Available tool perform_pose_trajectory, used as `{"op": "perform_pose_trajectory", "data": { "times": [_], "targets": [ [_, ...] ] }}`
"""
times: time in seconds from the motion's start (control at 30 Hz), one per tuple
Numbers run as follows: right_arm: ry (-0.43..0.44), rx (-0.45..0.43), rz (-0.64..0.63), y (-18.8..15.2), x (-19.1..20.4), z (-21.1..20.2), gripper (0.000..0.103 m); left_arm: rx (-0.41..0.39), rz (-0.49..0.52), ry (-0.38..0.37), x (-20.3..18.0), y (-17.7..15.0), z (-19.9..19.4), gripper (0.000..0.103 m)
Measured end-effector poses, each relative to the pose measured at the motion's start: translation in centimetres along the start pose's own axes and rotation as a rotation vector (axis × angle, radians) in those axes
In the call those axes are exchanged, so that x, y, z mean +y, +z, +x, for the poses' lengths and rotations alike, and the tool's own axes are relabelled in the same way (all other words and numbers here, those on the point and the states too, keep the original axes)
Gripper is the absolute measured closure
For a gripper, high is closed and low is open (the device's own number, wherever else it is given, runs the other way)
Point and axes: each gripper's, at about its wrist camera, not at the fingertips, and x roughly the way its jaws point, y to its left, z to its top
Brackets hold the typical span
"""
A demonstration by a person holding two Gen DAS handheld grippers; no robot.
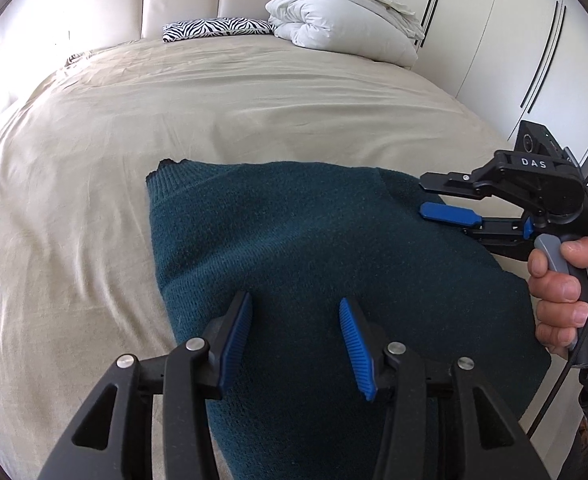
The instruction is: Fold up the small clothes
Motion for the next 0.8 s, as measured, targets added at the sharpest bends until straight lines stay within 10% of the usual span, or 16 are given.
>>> {"op": "perform_pose_trajectory", "data": {
  "times": [0.23, 0.67, 0.8],
  "targets": [
    [-0.194, -0.093, -0.133, -2.7, 1.9, -5.7, 0.043, -0.102, -0.117, 0.004, 1.7, -1.6, -5.2, 0.050],
    [-0.219, 0.077, -0.138, -4.8, 0.0, -4.0, 0.045, 0.094, -0.330, -0.139, 4.6, -3.2, -1.5, 0.030],
    [-0.286, 0.099, -0.190, -5.6, 0.4, -2.8, 0.058, 0.125, -0.349, -0.140, 4.5, -2.7, -0.5, 0.039]
  ]
}}
